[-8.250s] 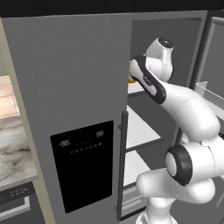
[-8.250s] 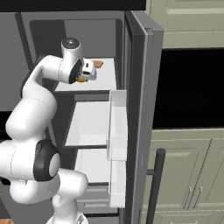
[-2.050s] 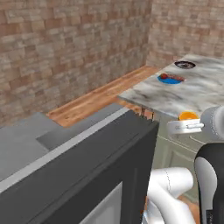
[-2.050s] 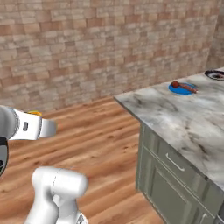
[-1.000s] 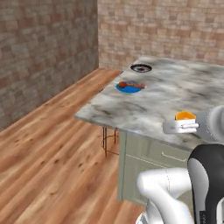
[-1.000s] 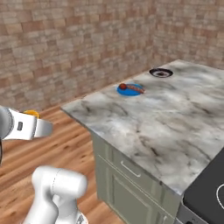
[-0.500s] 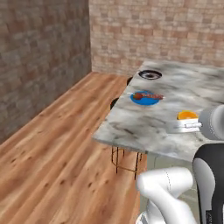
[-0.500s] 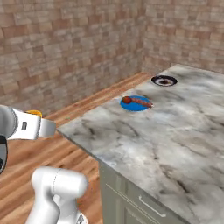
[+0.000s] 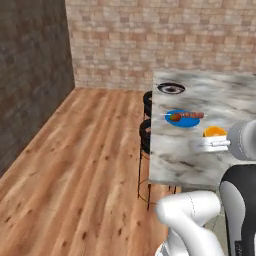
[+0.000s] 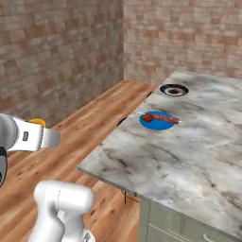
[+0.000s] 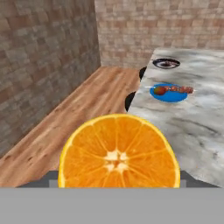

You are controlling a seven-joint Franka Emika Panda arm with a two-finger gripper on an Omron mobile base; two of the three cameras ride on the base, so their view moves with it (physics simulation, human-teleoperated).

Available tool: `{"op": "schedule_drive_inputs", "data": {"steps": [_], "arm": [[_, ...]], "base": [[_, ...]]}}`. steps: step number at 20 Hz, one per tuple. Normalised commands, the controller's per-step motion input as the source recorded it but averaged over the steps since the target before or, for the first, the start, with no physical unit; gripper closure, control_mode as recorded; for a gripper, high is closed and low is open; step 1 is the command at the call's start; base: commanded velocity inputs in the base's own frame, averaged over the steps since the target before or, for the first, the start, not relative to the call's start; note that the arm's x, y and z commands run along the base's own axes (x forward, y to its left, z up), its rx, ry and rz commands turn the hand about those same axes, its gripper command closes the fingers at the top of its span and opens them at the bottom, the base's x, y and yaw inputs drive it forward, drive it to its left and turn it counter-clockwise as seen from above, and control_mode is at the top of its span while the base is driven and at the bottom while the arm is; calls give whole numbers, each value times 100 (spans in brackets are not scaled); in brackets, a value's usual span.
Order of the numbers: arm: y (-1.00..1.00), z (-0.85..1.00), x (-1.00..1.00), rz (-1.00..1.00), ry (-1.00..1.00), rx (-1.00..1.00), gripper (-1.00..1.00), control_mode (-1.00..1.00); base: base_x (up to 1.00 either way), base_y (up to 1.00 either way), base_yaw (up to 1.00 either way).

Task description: Pick up the mango and orange from the fridge and place one fruit on each plate on the dining counter.

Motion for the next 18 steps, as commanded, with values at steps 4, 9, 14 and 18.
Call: {"op": "schedule_drive_inputs", "data": {"steps": [4,9,14,18], "arm": [[0,0,0,0,0,0,100,100],[0,0,0,0,0,0,100,100],[0,0,0,0,0,0,100,100],[0,0,0,0,0,0,100,100]], "base": [[69,99,-44],[56,98,-46],[51,99,-46],[51,99,-46]]}}
